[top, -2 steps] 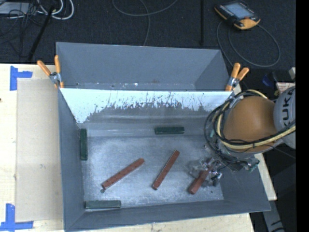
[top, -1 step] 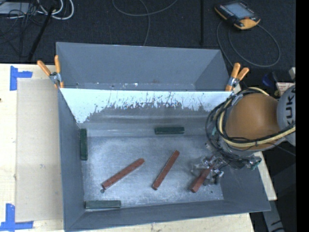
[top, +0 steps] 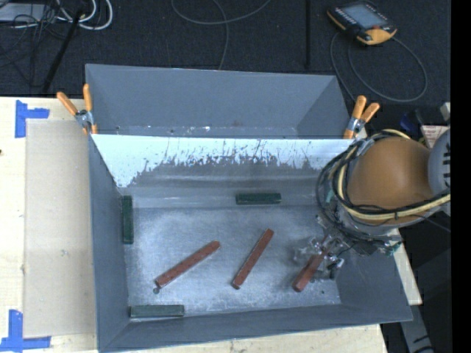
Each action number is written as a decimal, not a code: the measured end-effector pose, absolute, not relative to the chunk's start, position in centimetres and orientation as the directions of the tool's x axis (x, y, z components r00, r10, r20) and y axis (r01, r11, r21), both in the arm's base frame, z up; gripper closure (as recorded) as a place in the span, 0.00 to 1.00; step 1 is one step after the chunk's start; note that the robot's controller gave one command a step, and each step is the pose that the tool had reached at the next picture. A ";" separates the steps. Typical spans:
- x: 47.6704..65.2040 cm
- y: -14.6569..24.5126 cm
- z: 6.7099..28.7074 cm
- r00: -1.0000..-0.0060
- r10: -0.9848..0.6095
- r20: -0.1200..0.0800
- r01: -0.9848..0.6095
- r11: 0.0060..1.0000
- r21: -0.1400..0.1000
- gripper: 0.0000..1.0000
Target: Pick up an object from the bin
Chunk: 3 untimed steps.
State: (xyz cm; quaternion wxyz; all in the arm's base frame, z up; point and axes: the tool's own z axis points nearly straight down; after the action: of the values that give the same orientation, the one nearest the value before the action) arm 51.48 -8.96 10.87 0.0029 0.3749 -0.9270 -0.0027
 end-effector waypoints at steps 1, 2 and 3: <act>51.4 -8.9 13.3 -0.719 -0.695 0.004 -0.695 0.719 0.008 1.00; 51.6 -9.0 15.3 -0.720 -0.694 0.000 -0.694 0.720 0.003 1.00; 51.6 -8.9 16.5 -0.721 -0.693 -0.002 -0.693 0.721 -0.002 1.00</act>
Offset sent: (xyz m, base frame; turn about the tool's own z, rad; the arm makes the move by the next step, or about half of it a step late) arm -0.0001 0.0000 0.0444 0.0000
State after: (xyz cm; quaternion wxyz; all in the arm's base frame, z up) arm 51.61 -8.94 16.54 -0.0014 0.3736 -0.9276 0.0005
